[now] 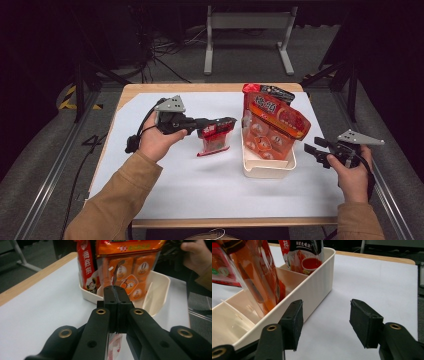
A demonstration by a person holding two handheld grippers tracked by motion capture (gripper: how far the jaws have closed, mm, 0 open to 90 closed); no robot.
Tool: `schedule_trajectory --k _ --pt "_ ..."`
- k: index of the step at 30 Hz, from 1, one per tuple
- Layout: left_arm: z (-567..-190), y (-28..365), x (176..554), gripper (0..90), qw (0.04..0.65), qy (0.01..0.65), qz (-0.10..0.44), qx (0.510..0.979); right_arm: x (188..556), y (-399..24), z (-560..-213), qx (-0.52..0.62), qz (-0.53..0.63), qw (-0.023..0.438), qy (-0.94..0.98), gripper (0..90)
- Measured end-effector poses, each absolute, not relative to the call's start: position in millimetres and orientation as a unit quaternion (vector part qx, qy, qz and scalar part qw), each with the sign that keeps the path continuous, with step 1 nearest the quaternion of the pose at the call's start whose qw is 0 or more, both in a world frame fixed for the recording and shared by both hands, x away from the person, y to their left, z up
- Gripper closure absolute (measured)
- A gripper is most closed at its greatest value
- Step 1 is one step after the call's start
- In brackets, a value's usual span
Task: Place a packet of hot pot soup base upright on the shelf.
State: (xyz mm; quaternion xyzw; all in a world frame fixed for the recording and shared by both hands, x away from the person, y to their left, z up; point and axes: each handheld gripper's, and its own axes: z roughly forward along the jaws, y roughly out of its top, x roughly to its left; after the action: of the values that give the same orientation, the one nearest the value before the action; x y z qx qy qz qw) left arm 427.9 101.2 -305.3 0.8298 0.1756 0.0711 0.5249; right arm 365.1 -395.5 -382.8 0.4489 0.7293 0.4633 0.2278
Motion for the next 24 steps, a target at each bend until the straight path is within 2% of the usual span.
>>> schedule_trajectory --k 12,24 --pt "-279.5 103.9 411.9 90.0 0.544 0.127 0.064 0.827 365.6 -397.7 -385.3 0.453 0.462 0.225 0.729 44.3" --pt "-268.5 85.3 403.6 90.0 0.555 0.087 0.058 0.825 366.1 -397.8 -385.7 0.455 0.460 0.224 0.728 44.3"
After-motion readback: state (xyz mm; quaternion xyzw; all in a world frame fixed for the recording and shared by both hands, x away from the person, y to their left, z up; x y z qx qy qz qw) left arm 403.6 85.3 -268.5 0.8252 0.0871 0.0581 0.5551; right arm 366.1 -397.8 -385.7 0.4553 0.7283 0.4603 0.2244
